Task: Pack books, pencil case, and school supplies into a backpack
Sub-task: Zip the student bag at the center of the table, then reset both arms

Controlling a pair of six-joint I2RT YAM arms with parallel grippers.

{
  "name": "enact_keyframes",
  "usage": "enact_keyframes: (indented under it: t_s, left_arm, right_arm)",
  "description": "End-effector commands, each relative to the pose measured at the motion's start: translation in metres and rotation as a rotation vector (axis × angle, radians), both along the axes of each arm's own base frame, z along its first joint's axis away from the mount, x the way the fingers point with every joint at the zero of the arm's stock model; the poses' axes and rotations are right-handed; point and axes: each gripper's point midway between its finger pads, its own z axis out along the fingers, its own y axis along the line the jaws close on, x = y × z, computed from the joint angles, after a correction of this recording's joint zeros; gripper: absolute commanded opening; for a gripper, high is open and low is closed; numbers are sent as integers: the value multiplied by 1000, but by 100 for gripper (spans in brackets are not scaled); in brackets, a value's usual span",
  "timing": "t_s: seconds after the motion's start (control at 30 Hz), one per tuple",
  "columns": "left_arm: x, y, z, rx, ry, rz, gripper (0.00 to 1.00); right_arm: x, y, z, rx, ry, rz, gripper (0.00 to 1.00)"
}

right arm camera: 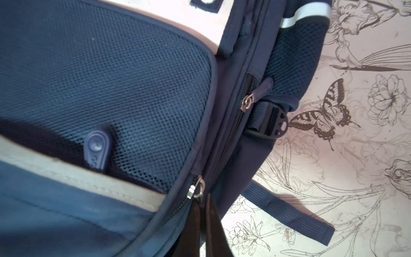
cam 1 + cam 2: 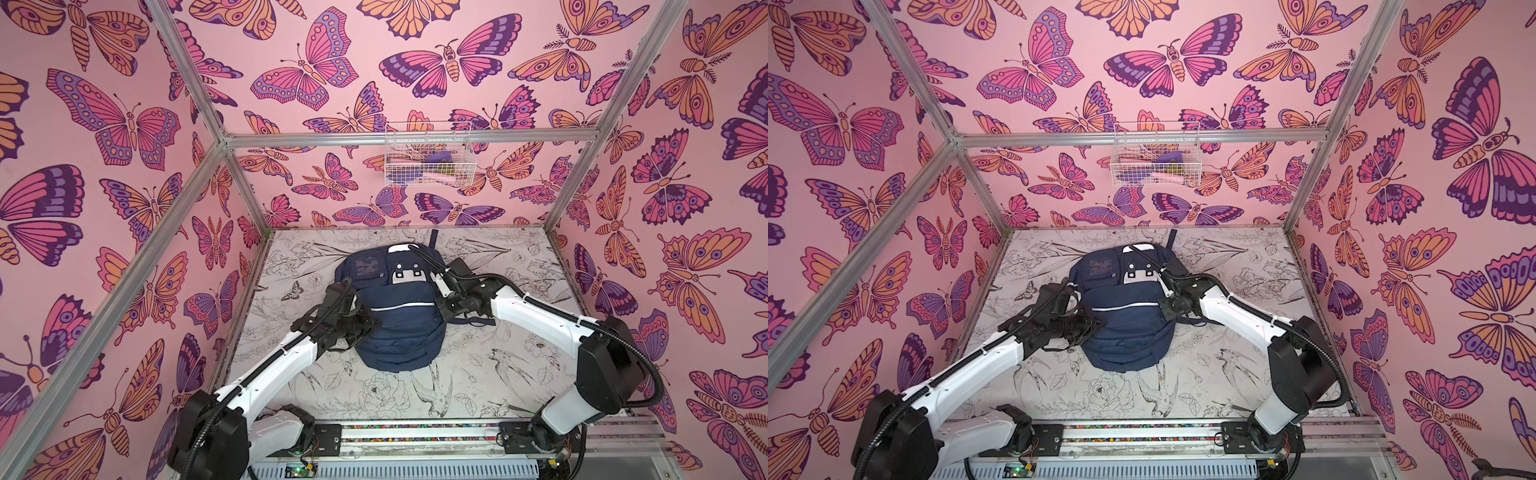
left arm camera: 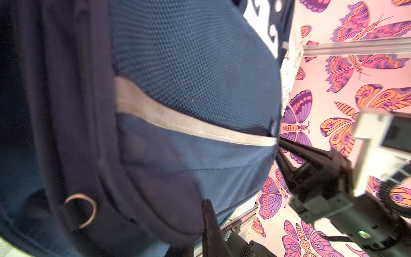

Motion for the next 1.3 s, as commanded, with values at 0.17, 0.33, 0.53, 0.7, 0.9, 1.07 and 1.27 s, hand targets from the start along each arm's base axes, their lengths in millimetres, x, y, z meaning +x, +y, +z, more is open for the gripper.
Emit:
enact_keyframes:
  t_s: [0.17,0.33,0.53,0.7,0.9,1.07,1.27]
  left_arm:
    - [-11,7,-8,63,36,-78,0]
    - [-10,2,19,57,-51,-139,53]
    - [2,18,75,141,-289,-145,99]
    - [26,82,108,491,-504,26,100]
    - [52,172,82,1018,-760,319,100]
    - [66,216,50,1031,-819,548,100]
    - [78,270,-2,1156,-624,610,100]
  right_arm:
    - [4,-61,31,-77,-93,-202,52]
    - [-12,-75,69,6,-163,-277,61]
    - [-34,-131,127,62,-360,-533,67]
    - [-50,-173,136,24,-552,-615,85]
    - [-52,-217,88,-178,-722,-732,99]
    - [-42,-272,37,-203,-626,-967,99]
    - [-5,-284,25,-341,-666,-923,99]
